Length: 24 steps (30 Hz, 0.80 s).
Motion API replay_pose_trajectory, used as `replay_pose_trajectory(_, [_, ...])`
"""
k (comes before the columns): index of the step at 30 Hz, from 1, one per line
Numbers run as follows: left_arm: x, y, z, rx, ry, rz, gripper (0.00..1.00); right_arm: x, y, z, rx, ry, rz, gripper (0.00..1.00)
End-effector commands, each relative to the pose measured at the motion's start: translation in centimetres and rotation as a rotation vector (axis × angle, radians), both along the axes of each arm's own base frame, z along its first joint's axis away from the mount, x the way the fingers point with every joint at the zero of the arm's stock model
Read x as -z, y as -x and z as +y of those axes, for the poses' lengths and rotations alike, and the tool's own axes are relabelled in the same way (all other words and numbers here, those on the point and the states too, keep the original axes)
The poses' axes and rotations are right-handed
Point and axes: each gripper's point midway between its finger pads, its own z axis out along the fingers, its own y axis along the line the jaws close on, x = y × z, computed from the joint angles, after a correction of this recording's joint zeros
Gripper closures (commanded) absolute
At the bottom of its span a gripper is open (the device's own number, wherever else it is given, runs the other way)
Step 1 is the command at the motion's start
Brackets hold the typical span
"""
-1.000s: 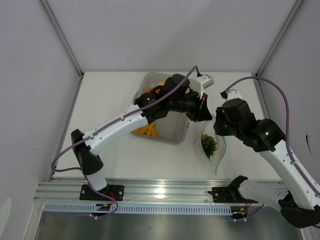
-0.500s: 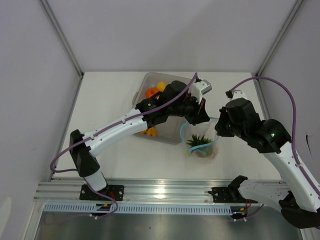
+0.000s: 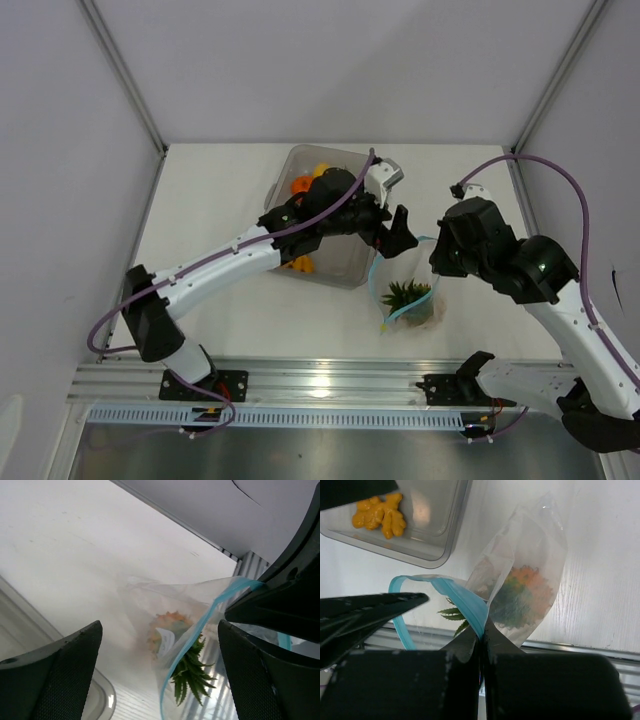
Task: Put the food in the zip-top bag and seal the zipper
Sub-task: Pick up the fake vegetable from the bin.
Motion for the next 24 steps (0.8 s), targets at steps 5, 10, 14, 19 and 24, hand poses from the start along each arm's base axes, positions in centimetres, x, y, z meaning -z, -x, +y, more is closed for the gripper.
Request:
replay_pose_trajectory(5, [-8.5, -2.1, 5.6, -0.185, 0.198, -0.204, 0.0, -1.6, -0.9, 0.0, 0.032, -0.003, -0.041, 1.0])
replay_pose_trajectory(10, [-8.1, -5.8, 8.8, -0.309, 0.145, -0.207, 0.01, -1.4, -1.3, 0.2, 0.032, 0.007, -0.034, 1.0])
replay_pose_trajectory(14, [-4.4, -11.3, 11.0, -0.404, 0.007, -0.078, 0.01, -1.3, -1.4, 0.6, 0.021, 0.004, -0.027, 1.0])
replay_pose_trajectory(19, [1.3, -16.3, 11.7, -0.467, -0.199, -0.005, 0.03, -1.2, -1.6, 1.1, 0.008, 0.0, -0.024, 1.0])
replay_pose_trajectory(24, [6.7, -19.9, 12.9, -0.517, -0.306, 0.047, 0.05, -1.0, -1.7, 1.3, -0.002, 0.001, -0.019, 1.0])
